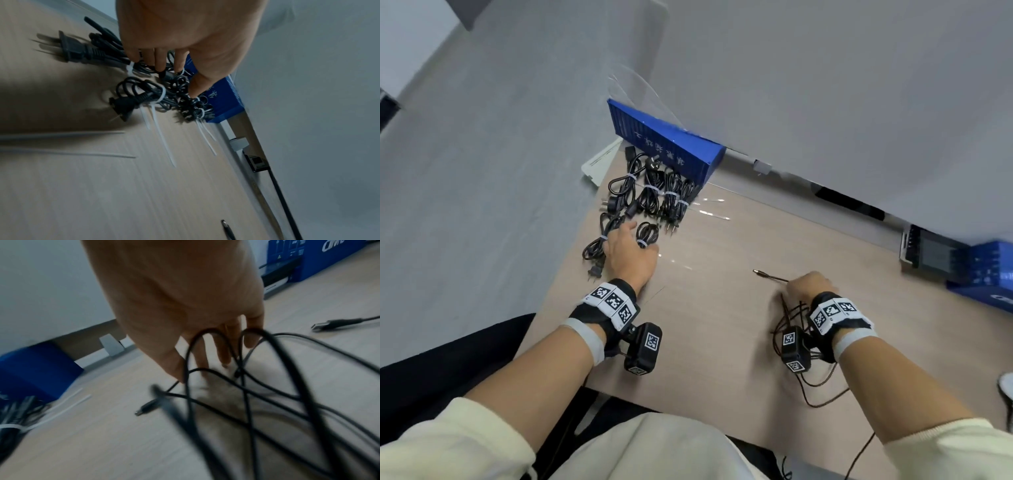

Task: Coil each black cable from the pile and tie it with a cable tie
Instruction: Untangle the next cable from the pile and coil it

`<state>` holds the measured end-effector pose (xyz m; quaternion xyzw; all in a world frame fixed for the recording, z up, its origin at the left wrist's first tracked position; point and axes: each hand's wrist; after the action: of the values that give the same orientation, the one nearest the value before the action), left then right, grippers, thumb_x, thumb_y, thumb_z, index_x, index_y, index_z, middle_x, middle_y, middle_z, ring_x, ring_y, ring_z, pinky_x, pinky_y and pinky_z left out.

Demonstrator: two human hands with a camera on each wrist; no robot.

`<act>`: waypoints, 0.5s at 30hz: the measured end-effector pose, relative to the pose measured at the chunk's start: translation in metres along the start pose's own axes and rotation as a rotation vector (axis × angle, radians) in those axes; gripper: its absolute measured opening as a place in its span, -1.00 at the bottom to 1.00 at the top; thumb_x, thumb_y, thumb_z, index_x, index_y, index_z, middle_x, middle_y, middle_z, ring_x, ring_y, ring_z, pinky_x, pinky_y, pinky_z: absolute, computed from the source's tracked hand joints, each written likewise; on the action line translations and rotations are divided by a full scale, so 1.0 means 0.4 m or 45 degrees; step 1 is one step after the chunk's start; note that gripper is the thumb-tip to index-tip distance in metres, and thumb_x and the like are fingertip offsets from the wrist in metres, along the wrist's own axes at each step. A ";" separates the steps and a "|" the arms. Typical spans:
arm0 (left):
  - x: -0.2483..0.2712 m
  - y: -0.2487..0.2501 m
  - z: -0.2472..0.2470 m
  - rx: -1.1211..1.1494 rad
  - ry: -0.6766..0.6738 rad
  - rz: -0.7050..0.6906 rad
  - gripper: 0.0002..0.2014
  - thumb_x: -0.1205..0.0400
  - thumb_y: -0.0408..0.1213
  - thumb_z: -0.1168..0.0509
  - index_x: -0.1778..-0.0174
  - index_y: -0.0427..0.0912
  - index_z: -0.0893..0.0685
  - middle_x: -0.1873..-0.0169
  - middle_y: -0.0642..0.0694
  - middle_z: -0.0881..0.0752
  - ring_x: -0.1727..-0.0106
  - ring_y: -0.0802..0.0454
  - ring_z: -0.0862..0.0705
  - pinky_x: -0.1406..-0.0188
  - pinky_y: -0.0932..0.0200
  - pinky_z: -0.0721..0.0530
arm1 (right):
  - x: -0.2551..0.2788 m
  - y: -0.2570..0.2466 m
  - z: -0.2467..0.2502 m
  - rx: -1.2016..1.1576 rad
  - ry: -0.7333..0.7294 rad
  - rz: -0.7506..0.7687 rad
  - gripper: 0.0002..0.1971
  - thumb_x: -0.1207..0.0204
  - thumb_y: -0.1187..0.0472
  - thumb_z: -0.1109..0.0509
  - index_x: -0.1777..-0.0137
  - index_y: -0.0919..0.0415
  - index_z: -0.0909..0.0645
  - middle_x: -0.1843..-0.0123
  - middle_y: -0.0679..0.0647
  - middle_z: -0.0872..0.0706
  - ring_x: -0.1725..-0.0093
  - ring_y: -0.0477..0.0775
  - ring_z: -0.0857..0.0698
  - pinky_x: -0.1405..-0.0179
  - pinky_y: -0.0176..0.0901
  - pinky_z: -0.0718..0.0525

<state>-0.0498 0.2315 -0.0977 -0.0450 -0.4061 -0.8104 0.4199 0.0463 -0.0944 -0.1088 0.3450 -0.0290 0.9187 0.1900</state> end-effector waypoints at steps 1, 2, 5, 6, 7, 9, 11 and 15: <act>0.014 0.011 -0.004 0.020 0.020 -0.012 -0.42 -0.54 -0.23 -0.46 -0.51 -0.04 -0.51 -0.45 -0.14 -0.50 -0.51 -0.16 -0.39 -0.49 -0.12 -0.41 | -0.008 0.012 -0.003 0.041 -0.059 0.056 -0.61 -0.36 0.01 -0.38 -0.11 0.24 -0.71 -0.11 0.19 -0.77 -0.11 0.29 -0.72 -0.06 -0.06 -0.64; 0.028 0.022 -0.010 0.051 0.023 -0.027 -0.45 -0.54 -0.24 -0.46 -0.47 -0.03 -0.53 -0.43 -0.13 -0.52 -0.50 -0.15 -0.40 -0.52 -0.13 -0.41 | -0.004 0.019 0.000 0.063 -0.090 0.124 -0.65 -0.35 0.02 -0.41 -0.02 0.24 -0.74 0.01 0.15 -0.78 -0.01 0.25 -0.73 0.04 -0.12 -0.64; 0.091 0.074 -0.042 0.156 -0.090 -0.083 -0.55 -0.56 -0.22 -0.44 -0.39 0.01 -0.59 -0.32 -0.03 -0.62 -0.38 -0.06 -0.55 -0.45 -0.08 -0.51 | 0.016 0.056 0.017 -0.214 -0.044 0.330 -0.88 -0.49 0.12 -0.48 0.20 0.15 -0.76 0.14 0.10 -0.78 0.01 0.20 -0.74 0.05 -0.17 -0.61; 0.109 0.096 -0.055 0.175 -0.171 -0.102 -0.60 -0.59 -0.22 -0.43 -0.36 -0.01 -0.62 -0.26 -0.01 -0.67 -0.32 -0.02 -0.61 -0.37 0.03 -0.54 | 0.022 0.066 0.023 -0.364 -0.010 0.408 -0.86 -0.53 0.13 -0.49 0.26 0.10 -0.74 0.18 0.06 -0.79 0.04 0.16 -0.75 0.06 -0.18 -0.59; 0.136 0.124 -0.073 0.190 -0.261 -0.131 -0.66 -0.61 -0.24 -0.42 -0.32 -0.04 -0.66 -0.18 0.01 -0.71 -0.25 0.01 -0.65 -0.26 0.13 -0.54 | 0.029 0.082 0.035 -0.481 0.018 0.490 -0.83 -0.54 0.12 -0.50 0.28 0.07 -0.73 0.23 0.02 -0.81 0.11 0.08 -0.76 0.08 -0.18 -0.61; 0.193 0.185 -0.117 0.212 -0.413 -0.221 -0.72 -0.63 -0.26 -0.42 -0.26 -0.05 -0.72 -0.06 0.03 -0.75 -0.18 0.04 -0.70 -0.17 0.20 -0.55 | 0.058 0.113 0.069 -0.603 0.026 0.659 -0.87 -0.57 0.14 -0.49 0.22 0.07 -0.76 0.32 0.02 -0.82 0.34 -0.18 -0.74 0.21 -0.27 -0.62; 0.242 0.245 -0.156 0.182 -0.507 -0.342 -0.72 -0.62 -0.25 -0.43 -0.26 -0.04 -0.73 -0.08 0.02 -0.76 -0.20 0.04 -0.70 -0.25 0.17 -0.58 | 0.094 0.122 0.105 -0.654 0.004 0.811 -0.91 -0.60 0.16 -0.48 0.12 0.10 -0.78 0.36 0.02 -0.79 0.49 -0.33 -0.65 0.37 -0.41 -0.50; 0.352 0.356 -0.227 0.007 -0.687 -0.687 -0.61 -0.64 -0.08 -0.41 -0.39 -0.02 -0.67 -0.27 0.02 -0.71 -0.29 0.09 -0.64 -0.36 0.08 -0.56 | 0.149 0.163 0.182 -0.676 0.026 1.048 -0.92 -0.62 0.18 -0.45 0.06 0.10 -0.77 0.35 -0.01 -0.77 0.45 -0.35 -0.66 0.42 -0.50 -0.45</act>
<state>-0.0138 0.0325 -0.0117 -0.1470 -0.5014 -0.8498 0.0696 0.0266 -0.1487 -0.0100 0.2355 -0.3943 0.8818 -0.1074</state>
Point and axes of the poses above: each hand's wrist, its own x-axis away from the middle knuckle, its own z-axis out of the back of the hand, y = z × x
